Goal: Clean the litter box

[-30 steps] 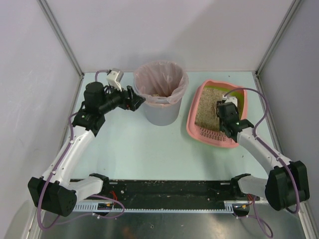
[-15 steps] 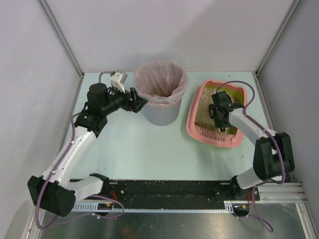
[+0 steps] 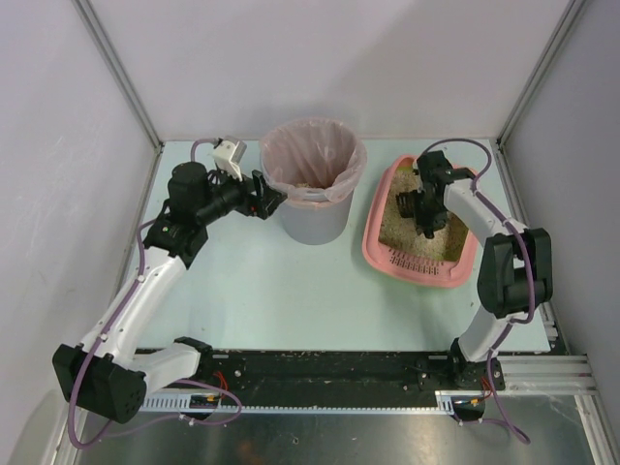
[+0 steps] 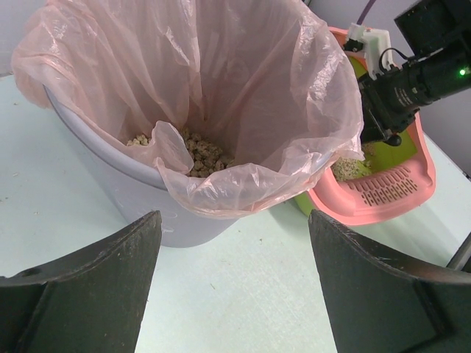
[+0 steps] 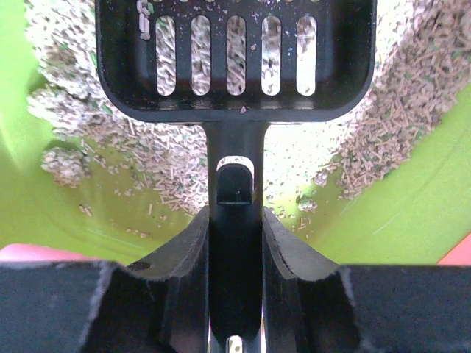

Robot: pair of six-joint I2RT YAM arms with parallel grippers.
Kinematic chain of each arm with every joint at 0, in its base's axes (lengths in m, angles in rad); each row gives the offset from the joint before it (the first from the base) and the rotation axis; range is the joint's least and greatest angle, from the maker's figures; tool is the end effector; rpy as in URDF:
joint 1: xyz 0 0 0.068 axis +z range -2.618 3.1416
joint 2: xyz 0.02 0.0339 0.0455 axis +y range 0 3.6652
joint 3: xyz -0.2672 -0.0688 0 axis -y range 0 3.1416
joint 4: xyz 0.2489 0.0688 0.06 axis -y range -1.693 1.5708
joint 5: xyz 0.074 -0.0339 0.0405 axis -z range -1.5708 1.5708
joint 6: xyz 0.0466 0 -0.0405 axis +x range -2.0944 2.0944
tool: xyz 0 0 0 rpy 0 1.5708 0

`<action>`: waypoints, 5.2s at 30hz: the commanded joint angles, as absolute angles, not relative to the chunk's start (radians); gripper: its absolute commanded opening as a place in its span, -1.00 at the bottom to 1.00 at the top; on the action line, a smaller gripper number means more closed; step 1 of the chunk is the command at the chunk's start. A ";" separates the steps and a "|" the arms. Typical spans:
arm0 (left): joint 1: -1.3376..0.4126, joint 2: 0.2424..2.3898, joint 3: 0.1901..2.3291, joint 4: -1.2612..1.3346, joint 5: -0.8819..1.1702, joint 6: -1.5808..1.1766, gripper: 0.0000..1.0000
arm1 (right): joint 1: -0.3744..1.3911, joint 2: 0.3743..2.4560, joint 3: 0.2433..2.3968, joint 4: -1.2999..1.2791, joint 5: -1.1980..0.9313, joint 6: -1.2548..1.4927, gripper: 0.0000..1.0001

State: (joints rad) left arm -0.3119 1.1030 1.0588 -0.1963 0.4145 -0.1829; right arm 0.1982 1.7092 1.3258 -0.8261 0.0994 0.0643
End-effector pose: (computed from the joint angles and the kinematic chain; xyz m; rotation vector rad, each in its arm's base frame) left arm 0.2456 -0.0989 0.3732 0.4182 1.8025 -0.7229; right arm 0.3467 0.0649 0.2281 -0.1602 2.7654 -0.0704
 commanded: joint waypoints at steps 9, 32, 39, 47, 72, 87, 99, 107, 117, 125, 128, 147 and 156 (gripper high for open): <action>-0.316 1.080 1.060 -0.166 0.433 -0.169 0.72 | 0.190 1.936 1.678 -1.091 0.066 0.008 -1.00; -0.316 1.080 1.057 -0.161 0.434 -0.173 0.72 | 0.209 1.809 1.424 -0.678 0.090 0.090 -1.00; -0.316 1.078 1.057 -0.161 0.436 -0.175 0.72 | 0.261 1.726 1.310 -0.577 0.169 0.086 -1.00; -0.316 1.068 1.055 -0.161 0.426 -0.176 0.72 | 0.261 1.678 1.292 -0.688 0.207 0.121 -1.00; -0.316 1.048 1.081 -0.163 0.345 -0.146 0.80 | 0.162 1.302 1.054 -0.791 0.052 0.149 -1.00; -0.316 1.048 1.095 -0.163 0.318 -0.147 0.86 | 0.139 1.282 1.011 -0.769 0.057 0.134 -1.00; -0.304 1.032 1.028 -0.163 0.333 -0.155 0.86 | 0.213 1.239 1.111 -0.945 0.061 0.172 -1.00; -0.305 1.023 1.025 -0.161 0.342 -0.158 0.86 | 0.235 1.200 1.250 -1.127 0.049 0.189 -1.00; -0.305 1.020 1.023 -0.163 0.348 -0.161 0.85 | 0.274 1.321 1.535 -1.328 0.064 0.160 -1.00; -0.296 1.014 1.023 -0.163 0.353 -0.172 0.85 | 0.391 1.492 1.934 -1.445 0.142 0.187 -1.00; -0.291 1.006 1.023 -0.164 0.354 -0.170 0.85 | 0.457 1.604 2.054 -1.477 0.178 0.199 -1.00; -0.261 1.014 1.022 -0.161 0.365 -0.173 0.84 | 0.658 1.996 2.510 -1.336 -0.038 0.204 -1.00; -0.253 1.023 1.019 -0.161 0.371 -0.175 0.84 | 0.597 1.850 2.239 -1.115 -0.313 0.264 -1.00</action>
State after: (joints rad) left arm -0.2638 1.0283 1.0264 -0.1890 0.3523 -0.1684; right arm 0.6235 1.9438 2.3280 -1.2121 -0.1471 0.2222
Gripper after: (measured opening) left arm 0.920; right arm 0.304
